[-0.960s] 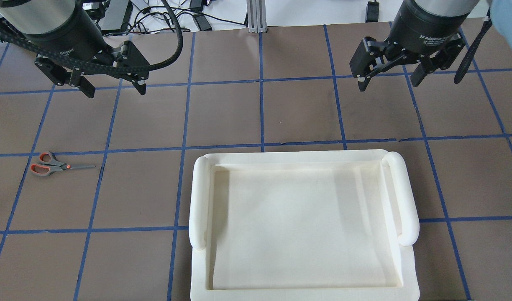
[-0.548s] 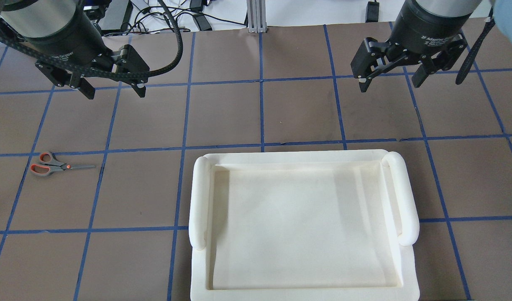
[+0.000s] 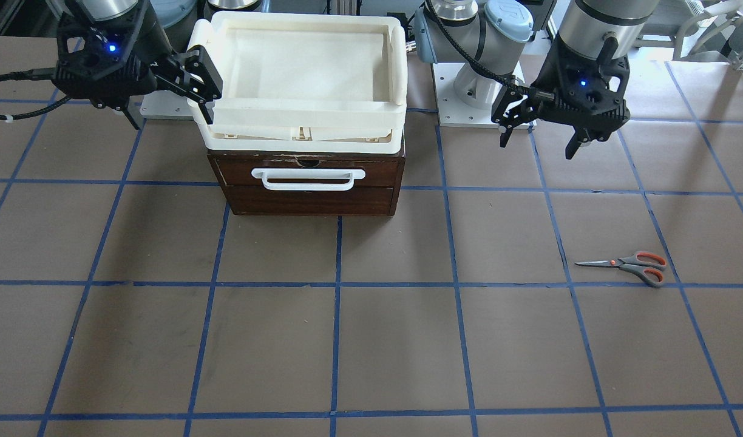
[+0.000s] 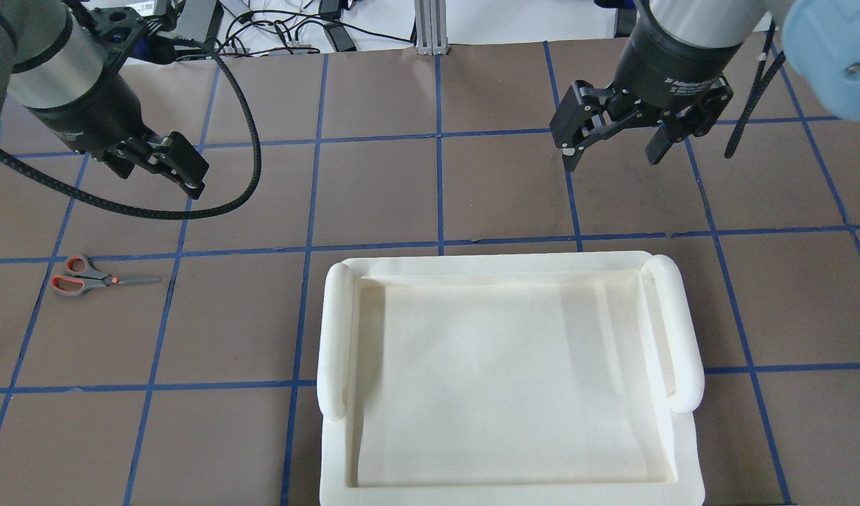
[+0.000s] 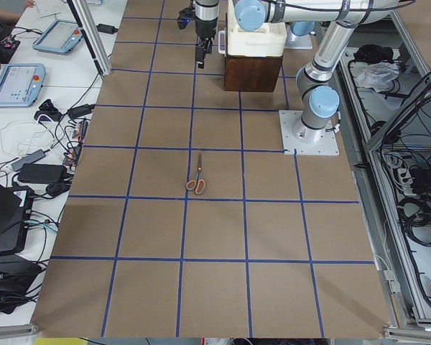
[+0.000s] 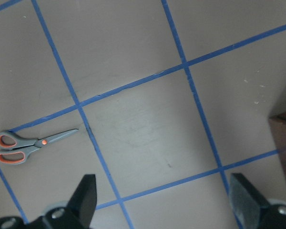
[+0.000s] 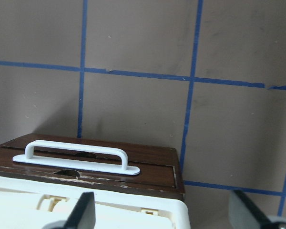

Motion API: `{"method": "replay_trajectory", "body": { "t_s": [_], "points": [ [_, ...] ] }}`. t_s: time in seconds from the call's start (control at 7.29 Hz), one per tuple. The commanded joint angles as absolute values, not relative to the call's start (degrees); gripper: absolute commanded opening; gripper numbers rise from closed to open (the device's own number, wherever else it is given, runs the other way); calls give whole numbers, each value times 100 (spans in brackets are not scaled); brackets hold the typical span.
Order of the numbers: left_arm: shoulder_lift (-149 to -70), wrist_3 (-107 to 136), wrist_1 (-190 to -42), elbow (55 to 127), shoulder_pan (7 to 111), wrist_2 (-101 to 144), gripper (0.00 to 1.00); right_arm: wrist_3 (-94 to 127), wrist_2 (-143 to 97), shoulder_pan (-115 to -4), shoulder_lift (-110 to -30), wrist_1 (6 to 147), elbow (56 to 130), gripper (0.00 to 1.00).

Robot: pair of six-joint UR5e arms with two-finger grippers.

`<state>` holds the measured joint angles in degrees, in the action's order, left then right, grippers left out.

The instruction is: Place scissors in drawer with both arms

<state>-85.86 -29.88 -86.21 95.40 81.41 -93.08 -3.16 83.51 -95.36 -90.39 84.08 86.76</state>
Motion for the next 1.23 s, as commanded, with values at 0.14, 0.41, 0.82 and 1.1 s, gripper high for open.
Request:
{"method": "replay_trajectory", "body": {
  "t_s": [0.14, 0.41, 0.82, 1.1],
  "points": [
    [-8683, -6666, -8543, 9991, 6553, -8759, 95, 94, 8244, -10597, -8342, 8937, 8789, 100],
    [-8937, -8658, -8543, 10264, 5865, -8762, 100, 62, 8261, -10862, -7693, 9357, 8798, 100],
    [-9613, -10964, -7615, 10292, 5406, -9253, 100, -2036, 8236, -10855, -7506, 9483, 8798, 100],
    [-10114, -11789, -6719, 10449, 5353, -9456, 100, -3044, 8235, -10819, -7314, 9588, 8807, 100]
  ]
}}
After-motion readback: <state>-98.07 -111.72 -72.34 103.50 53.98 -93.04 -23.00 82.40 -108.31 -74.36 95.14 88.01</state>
